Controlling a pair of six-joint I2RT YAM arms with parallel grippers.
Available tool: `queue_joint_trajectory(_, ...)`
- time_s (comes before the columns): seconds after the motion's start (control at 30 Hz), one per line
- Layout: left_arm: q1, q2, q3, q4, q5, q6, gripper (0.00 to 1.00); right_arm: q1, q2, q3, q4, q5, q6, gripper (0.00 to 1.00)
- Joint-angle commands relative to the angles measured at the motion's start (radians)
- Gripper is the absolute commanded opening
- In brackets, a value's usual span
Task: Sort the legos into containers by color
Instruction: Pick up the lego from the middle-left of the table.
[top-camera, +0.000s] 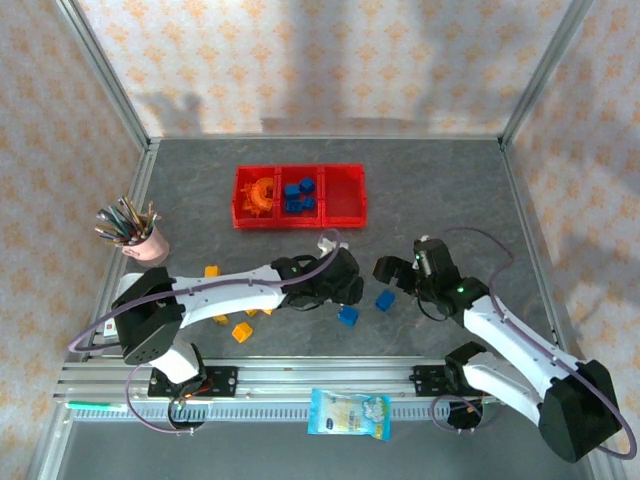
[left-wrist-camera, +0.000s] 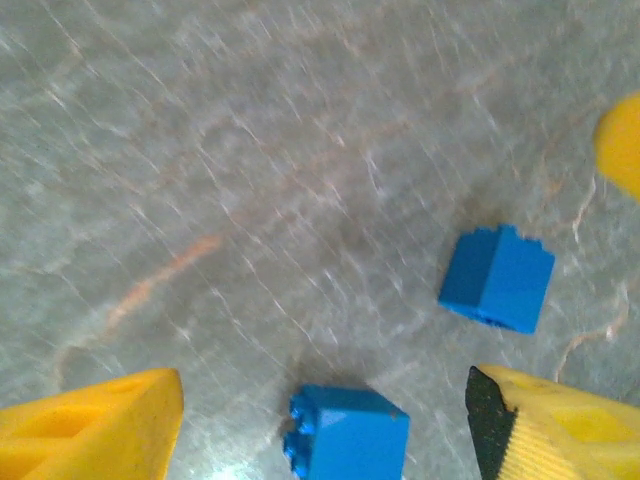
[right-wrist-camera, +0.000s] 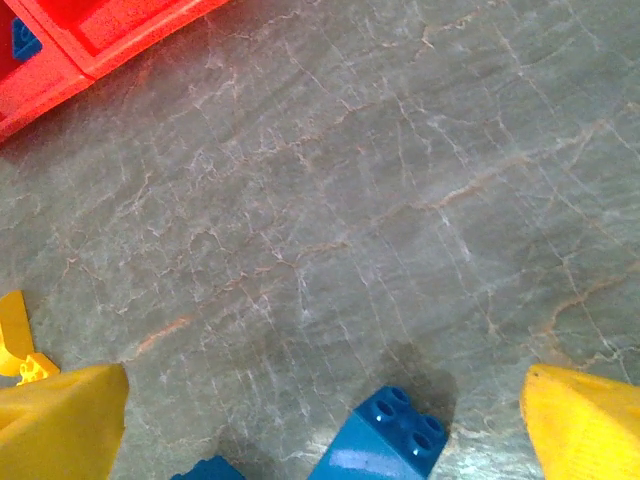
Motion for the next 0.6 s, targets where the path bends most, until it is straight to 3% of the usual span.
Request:
queue_joint_trajectory(0.0, -0.043, 0.034, -0.010, -0.005, 0.042, -0.017, 0.79, -0.003, -0.038, -0.013, -0.030, 0.011, 0.031, 1.00)
queue_joint_trajectory(0.37, -0.093, 0.171, 0.044, -0.036, 0.034, 0.032, 0.79, -0.003, -0.087, -0.027, -0.038, 0.034, 0.052, 1.00)
queue_joint_trajectory(0.57, -0.095, 0.221, 0.051, -0.031, 0.023, 0.033, 0.69, -0.005, -0.083, -0.032, -0.030, 0.033, 0.049, 1.00)
